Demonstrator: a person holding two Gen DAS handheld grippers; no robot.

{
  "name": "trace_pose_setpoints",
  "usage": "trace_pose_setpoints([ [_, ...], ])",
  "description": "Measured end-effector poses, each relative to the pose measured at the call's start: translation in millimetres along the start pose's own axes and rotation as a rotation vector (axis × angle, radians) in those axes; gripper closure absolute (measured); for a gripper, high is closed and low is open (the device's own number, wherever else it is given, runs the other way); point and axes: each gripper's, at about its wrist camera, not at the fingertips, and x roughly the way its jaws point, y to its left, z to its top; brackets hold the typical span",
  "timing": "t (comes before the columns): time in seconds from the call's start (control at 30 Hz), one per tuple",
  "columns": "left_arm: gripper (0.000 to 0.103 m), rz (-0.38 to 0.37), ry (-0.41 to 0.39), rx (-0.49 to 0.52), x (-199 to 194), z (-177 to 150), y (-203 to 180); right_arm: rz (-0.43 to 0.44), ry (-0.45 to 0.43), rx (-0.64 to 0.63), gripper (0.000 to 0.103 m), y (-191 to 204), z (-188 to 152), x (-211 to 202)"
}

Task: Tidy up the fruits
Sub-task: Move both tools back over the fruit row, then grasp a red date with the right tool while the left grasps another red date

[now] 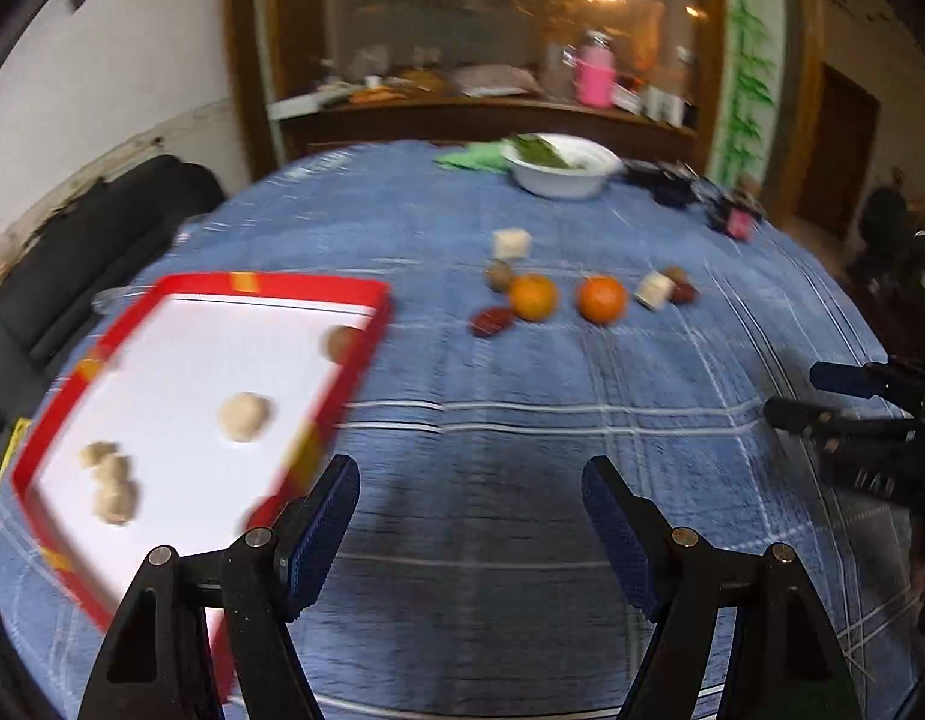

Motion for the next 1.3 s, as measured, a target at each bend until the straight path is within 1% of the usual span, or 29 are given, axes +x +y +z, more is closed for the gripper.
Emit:
trace_pose_setpoints([
  [0.07, 0.028, -0.005, 0.012, 0.012, 8, 2, -9, 0.022, 0.028, 0.081, 0.044, -28, -13, 7],
  [0.13, 0.028, -0.001, 0.024, 0.014, 19, 7, -14, 0.037, 0.031, 0.128, 0.044, -43, -20, 10],
  [0.23, 0.028, 0.011, 0.044, 0.001, 32, 13, -17, 0.083, 0.02, 0.176, 0.044, -55, -14, 17],
  [0.3, 0.028, 0.019, 0.053, -0.005, 39, 16, -17, 0.109, 0.009, 0.196, 0.044, -57, -1, 24],
  [0.43, 0.028, 0.033, 0.069, -0.022, 52, 23, -14, 0.148, -0.005, 0.172, 0.046, -47, 30, 45],
  [0.47, 0.028, 0.035, 0.068, -0.026, 54, 24, -13, 0.15, -0.007, 0.163, 0.049, -44, 37, 50],
  [0.5, 0.028, 0.039, 0.068, -0.033, 57, 26, -11, 0.15, -0.005, 0.149, 0.054, -40, 44, 56],
  [0.57, 0.028, 0.047, 0.069, -0.047, 62, 31, -6, 0.138, -0.012, 0.123, 0.057, -34, 57, 67],
  [0.63, 0.028, 0.055, 0.068, -0.065, 66, 35, 0, 0.114, -0.014, 0.11, 0.069, -33, 66, 76],
  [0.7, 0.028, 0.054, 0.07, -0.077, 70, 38, 4, 0.113, -0.008, 0.119, 0.07, -36, 72, 86],
  [0.8, 0.028, 0.052, 0.077, -0.098, 78, 43, 11, 0.113, -0.014, 0.125, 0.078, -39, 77, 92],
  [0.97, 0.028, 0.053, 0.084, -0.135, 91, 52, 19, 0.093, -0.032, 0.102, 0.079, -35, 80, 94],
  [1.03, 0.028, 0.043, 0.09, -0.147, 97, 58, 19, 0.099, -0.041, 0.111, 0.079, -37, 79, 94],
  [1.1, 0.028, 0.031, 0.081, -0.145, 99, 63, 15, 0.107, -0.05, 0.116, 0.079, -38, 77, 94],
  [1.2, 0.028, 0.031, 0.073, -0.112, 108, 71, 5, 0.119, -0.054, 0.127, 0.079, -40, 77, 95],
  [1.23, 0.032, 0.029, 0.074, -0.098, 113, 72, 2, 0.128, -0.056, 0.133, 0.079, -42, 75, 94],
  [1.27, 0.051, 0.028, 0.086, -0.09, 117, 72, 0, 0.135, -0.057, 0.14, 0.08, -44, 75, 94],
  [1.3, 0.063, 0.034, 0.088, -0.081, 119, 74, -2, 0.138, -0.058, 0.143, 0.08, -45, 75, 94],
])
